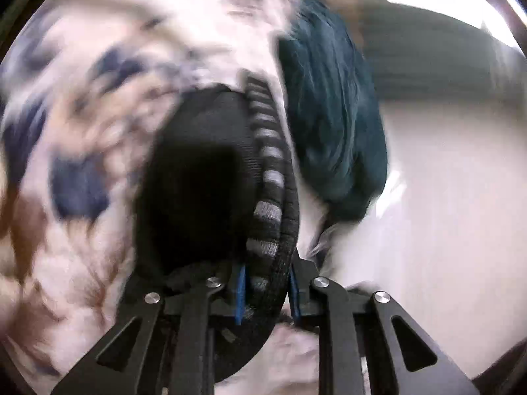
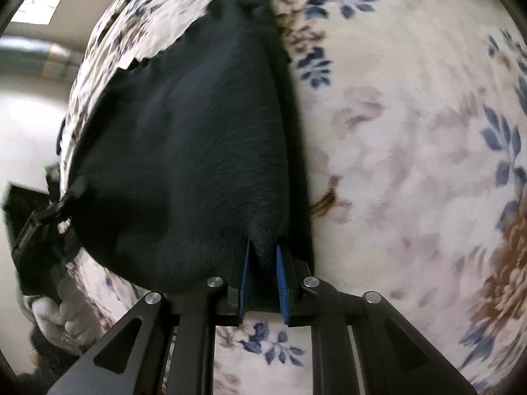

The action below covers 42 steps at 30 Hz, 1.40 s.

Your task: Fold small clothes

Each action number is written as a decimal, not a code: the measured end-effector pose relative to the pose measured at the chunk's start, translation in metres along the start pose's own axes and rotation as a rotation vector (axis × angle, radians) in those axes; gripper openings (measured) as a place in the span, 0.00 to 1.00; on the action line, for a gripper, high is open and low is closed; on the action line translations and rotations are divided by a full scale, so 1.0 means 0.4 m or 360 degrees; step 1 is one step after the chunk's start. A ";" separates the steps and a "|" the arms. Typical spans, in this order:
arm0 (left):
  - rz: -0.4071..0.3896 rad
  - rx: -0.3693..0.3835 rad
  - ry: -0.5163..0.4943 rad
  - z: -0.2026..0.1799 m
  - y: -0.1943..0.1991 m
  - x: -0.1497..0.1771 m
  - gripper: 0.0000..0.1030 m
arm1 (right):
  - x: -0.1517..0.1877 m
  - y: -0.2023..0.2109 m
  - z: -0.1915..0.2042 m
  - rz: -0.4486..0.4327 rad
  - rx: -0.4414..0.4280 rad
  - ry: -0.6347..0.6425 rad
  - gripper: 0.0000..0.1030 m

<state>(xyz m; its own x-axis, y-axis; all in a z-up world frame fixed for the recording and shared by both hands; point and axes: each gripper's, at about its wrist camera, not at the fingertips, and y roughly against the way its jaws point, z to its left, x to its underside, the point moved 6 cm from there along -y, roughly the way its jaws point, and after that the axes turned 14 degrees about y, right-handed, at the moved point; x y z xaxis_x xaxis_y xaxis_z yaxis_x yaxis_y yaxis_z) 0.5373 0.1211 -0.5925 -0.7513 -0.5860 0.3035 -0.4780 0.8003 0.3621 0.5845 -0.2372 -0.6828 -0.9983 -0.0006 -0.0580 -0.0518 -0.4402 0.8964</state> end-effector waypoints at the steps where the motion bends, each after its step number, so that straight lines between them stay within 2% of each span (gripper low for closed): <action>1: -0.0015 -0.0021 0.0125 0.049 0.008 -0.023 0.18 | 0.003 0.002 -0.007 0.0002 -0.0016 -0.0010 0.16; 2: -0.0015 -0.0046 0.0225 0.088 0.012 -0.038 0.18 | 0.004 0.006 -0.012 0.0005 -0.0015 -0.0009 0.16; 3: -0.0026 -0.0074 0.0272 0.107 0.021 -0.047 0.26 | 0.003 0.010 -0.011 0.0012 0.0000 0.0007 0.16; 4: -0.0041 -0.0101 0.0278 0.109 0.031 -0.051 0.39 | 0.001 0.015 -0.007 0.0017 0.0024 0.0032 0.16; 6: -0.0103 -0.0255 0.0172 0.075 0.042 -0.050 0.58 | -0.008 0.035 0.002 0.0009 0.0095 0.0101 0.16; 8: -0.0181 -0.0423 -0.0050 0.007 0.045 -0.051 0.59 | -0.024 0.050 0.010 -0.0008 0.0119 0.0141 0.16; 10: -0.0193 -0.0545 -0.0282 -0.063 0.001 -0.041 0.59 | -0.045 0.060 0.008 -0.0027 0.0104 0.0147 0.27; 11: -0.0187 -0.0631 -0.0409 -0.093 -0.038 -0.042 0.59 | -0.054 0.058 0.007 -0.0032 0.0097 0.0149 0.39; 12: -0.0205 -0.0744 -0.0516 -0.108 -0.074 -0.049 0.59 | -0.068 0.054 0.005 -0.0038 0.0093 0.0151 0.43; 14: -0.0288 -0.1105 -0.0742 -0.101 -0.120 -0.096 0.59 | -0.094 0.042 -0.003 -0.0034 0.0113 0.0150 0.43; 15: -0.0340 -0.1283 -0.0805 -0.065 -0.095 -0.124 0.61 | -0.103 0.038 -0.004 -0.0038 0.0125 0.0146 0.43; 16: -0.0340 -0.1289 -0.0778 -0.052 -0.087 -0.156 0.62 | -0.115 0.036 -0.009 -0.0041 0.0142 0.0133 0.43; 18: -0.0306 -0.1192 -0.0646 -0.030 -0.051 -0.188 0.62 | -0.135 0.036 -0.016 -0.0050 0.0136 0.0103 0.43; 20: -0.0250 -0.0979 -0.0563 -0.050 -0.044 -0.183 0.60 | -0.156 0.039 -0.021 -0.0079 0.0111 0.0080 0.43; 22: -0.0127 -0.0754 -0.0484 -0.061 -0.076 -0.159 0.59 | -0.173 0.035 -0.030 -0.0089 0.0094 0.0067 0.43; 23: -0.0097 -0.0729 -0.0461 -0.057 -0.091 -0.150 0.59 | -0.178 0.029 -0.035 -0.0083 0.0079 0.0054 0.43; 24: -0.0086 -0.0724 -0.0457 -0.048 -0.111 -0.146 0.47 | -0.185 0.018 -0.038 -0.0073 0.0054 0.0035 0.43; 25: -0.0083 -0.0730 -0.0454 -0.039 -0.126 -0.148 0.26 | -0.187 0.008 -0.039 -0.0063 0.0029 0.0019 0.43; 26: -0.0056 -0.0663 -0.0402 -0.035 -0.135 -0.151 0.18 | -0.190 -0.004 -0.040 -0.0051 0.0008 0.0002 0.43; 27: -0.0012 -0.0513 -0.0330 -0.048 -0.130 -0.140 0.13 | -0.191 -0.014 -0.042 -0.0044 -0.0011 -0.0019 0.43; 28: 0.0027 -0.0316 -0.0241 -0.068 -0.128 -0.138 0.13 | -0.194 -0.023 -0.038 -0.0046 -0.0031 -0.0034 0.43; 30: 0.0101 -0.0013 -0.0137 -0.084 -0.096 -0.103 0.13 | -0.197 -0.028 -0.037 -0.0060 -0.0069 -0.0064 0.43; 31: 0.0135 0.0151 -0.0011 -0.069 -0.096 -0.113 0.13 | -0.200 -0.029 -0.037 -0.0074 -0.0089 -0.0077 0.43; 32: 0.0151 0.0155 0.0060 -0.048 -0.108 -0.120 0.13 | -0.203 -0.034 -0.033 -0.0080 -0.0093 -0.0084 0.43; 33: 0.0136 0.0056 0.0102 -0.009 -0.110 -0.140 0.16 | -0.204 -0.037 -0.032 -0.0083 -0.0090 -0.0091 0.43; 35: 0.0061 -0.0180 0.0078 0.031 -0.089 -0.169 0.20 | -0.202 -0.040 -0.037 -0.0082 -0.0097 -0.0110 0.43; 36: 0.0047 -0.0229 0.0050 0.026 -0.077 -0.175 0.24 | -0.201 -0.041 -0.038 -0.0081 -0.0100 -0.0126 0.43; 37: 0.0027 -0.0278 0.0002 0.011 -0.062 -0.180 0.39 | -0.202 -0.040 -0.038 -0.0081 -0.0098 -0.0134 0.43; 38: -0.0021 -0.0375 -0.0100 -0.014 -0.044 -0.182 0.48 | -0.201 -0.034 -0.040 -0.0084 -0.0083 -0.0133 0.43; 39: -0.0051 -0.0440 -0.0172 -0.034 -0.036 -0.181 0.67 | -0.201 -0.029 -0.043 -0.0094 -0.0060 -0.0126 0.43; 40: -0.0064 -0.0480 -0.0233 -0.050 -0.039 -0.176 0.71 | -0.205 -0.021 -0.044 -0.0116 -0.0034 -0.0114 0.43; 42: -0.0054 -0.0587 -0.0376 -0.069 -0.065 -0.167 0.71 | -0.221 -0.007 -0.047 -0.0180 -0.0013 -0.0105 0.43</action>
<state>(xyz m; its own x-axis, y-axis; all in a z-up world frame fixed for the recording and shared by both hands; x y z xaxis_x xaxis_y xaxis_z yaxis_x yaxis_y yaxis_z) 0.6127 0.1359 -0.5979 -0.8420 -0.5316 0.0917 -0.3417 0.6571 0.6719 0.6732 -0.2530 -0.6883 -0.9857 0.1083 -0.1292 -0.1642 -0.4416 0.8820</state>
